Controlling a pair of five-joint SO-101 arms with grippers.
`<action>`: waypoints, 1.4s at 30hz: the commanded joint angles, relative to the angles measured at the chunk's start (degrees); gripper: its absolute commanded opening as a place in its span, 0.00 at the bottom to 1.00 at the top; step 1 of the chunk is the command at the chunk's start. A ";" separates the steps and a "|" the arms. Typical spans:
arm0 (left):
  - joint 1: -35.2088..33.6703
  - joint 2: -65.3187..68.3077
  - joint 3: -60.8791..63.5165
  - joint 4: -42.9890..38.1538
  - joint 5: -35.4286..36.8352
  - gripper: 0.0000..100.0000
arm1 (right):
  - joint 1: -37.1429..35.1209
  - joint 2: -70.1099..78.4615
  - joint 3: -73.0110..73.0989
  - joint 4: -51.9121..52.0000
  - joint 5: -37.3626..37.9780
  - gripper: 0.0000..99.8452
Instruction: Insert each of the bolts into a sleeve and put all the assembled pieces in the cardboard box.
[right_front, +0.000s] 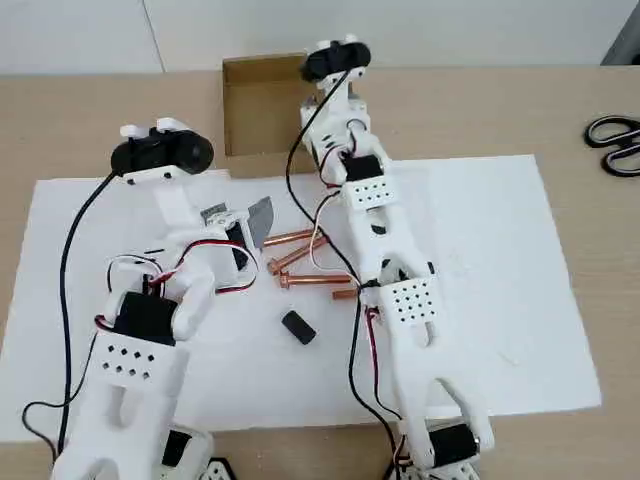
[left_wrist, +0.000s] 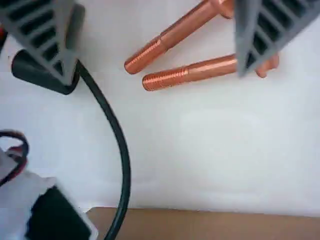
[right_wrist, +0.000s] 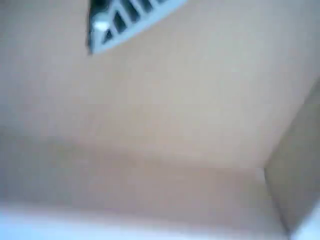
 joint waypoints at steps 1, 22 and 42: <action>-0.09 0.00 -0.75 0.09 0.00 0.20 | -0.40 -1.36 -8.44 4.00 0.18 0.22; 0.09 0.00 -0.66 0.18 -1.23 0.20 | -1.54 -35.74 -13.54 52.26 0.35 0.22; 0.26 -0.53 0.40 0.09 -4.57 0.20 | -1.45 -70.20 1.23 67.12 2.29 0.22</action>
